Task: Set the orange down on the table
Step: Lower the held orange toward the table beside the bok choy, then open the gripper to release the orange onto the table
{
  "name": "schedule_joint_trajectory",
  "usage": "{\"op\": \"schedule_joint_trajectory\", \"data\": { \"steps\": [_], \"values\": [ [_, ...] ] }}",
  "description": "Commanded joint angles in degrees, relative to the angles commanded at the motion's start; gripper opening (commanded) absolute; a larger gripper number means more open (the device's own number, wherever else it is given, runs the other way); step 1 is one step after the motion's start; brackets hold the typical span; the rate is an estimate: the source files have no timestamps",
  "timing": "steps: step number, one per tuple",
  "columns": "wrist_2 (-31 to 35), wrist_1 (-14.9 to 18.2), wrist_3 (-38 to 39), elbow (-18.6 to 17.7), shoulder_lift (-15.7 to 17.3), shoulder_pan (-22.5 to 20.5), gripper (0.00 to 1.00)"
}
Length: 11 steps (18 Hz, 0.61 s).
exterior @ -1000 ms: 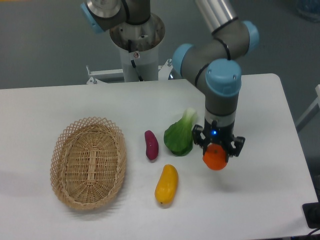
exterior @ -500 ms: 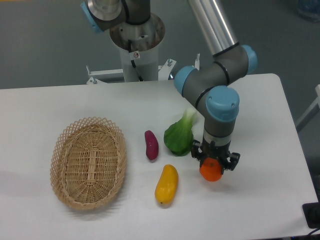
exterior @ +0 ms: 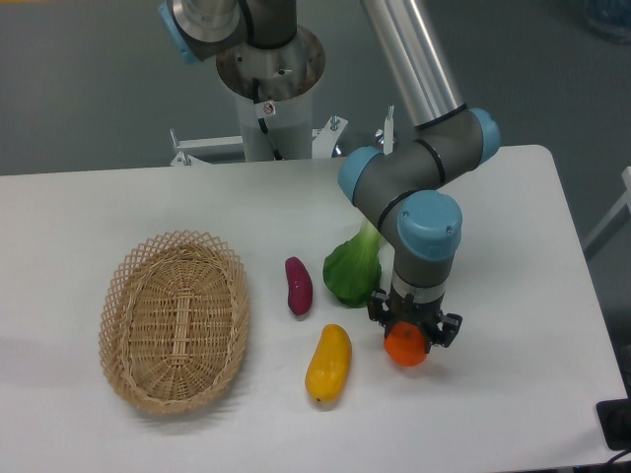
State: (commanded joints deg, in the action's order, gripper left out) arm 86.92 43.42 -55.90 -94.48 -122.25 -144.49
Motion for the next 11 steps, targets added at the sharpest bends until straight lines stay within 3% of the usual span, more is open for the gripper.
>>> {"op": "schedule_joint_trajectory", "data": {
  "steps": [5,7,9,11],
  "values": [
    [0.0,0.0,0.0,0.1,0.2,0.0,0.64],
    [0.0,0.0,0.0,0.1,0.2,0.0,0.75],
    [0.0,0.0,-0.1,0.1,0.3,0.0,0.95],
    [0.1,0.0,-0.1,0.1,0.4,-0.1,1.00]
  ]
}}
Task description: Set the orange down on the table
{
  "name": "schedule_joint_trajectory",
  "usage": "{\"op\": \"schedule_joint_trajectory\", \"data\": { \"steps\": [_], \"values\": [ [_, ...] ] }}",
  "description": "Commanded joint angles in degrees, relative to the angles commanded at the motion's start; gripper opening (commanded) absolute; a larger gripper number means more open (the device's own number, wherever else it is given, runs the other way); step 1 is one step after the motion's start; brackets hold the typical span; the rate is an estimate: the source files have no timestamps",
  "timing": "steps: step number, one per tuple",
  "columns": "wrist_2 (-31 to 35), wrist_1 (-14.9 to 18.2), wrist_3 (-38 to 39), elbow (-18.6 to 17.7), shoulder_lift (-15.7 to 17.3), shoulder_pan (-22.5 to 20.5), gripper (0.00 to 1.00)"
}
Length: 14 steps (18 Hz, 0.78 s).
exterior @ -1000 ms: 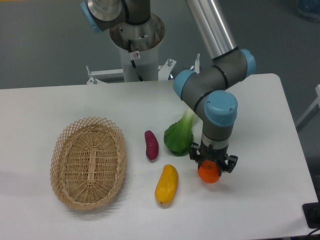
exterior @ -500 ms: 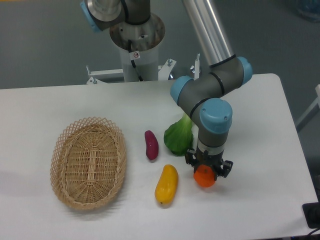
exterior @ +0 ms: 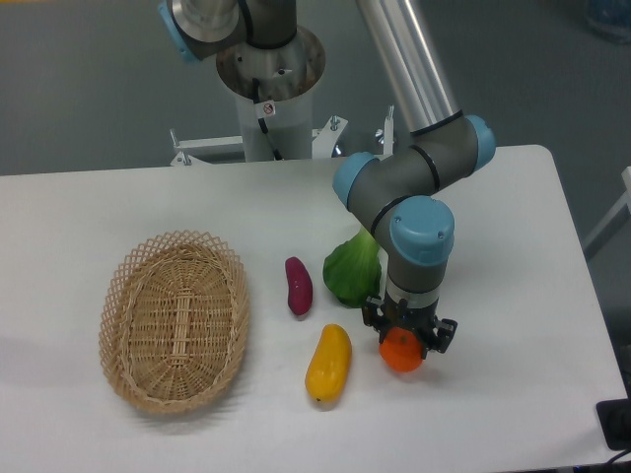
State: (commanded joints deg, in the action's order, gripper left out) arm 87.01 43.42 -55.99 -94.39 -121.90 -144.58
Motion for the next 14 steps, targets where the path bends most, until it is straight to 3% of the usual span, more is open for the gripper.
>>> {"op": "schedule_joint_trajectory", "data": {
  "steps": [6,14],
  "values": [
    [0.1,0.6,0.1,2.9,2.5,-0.2,1.00],
    [0.0,0.8,-0.5,2.0,4.2,-0.9,1.00]
  ]
}}
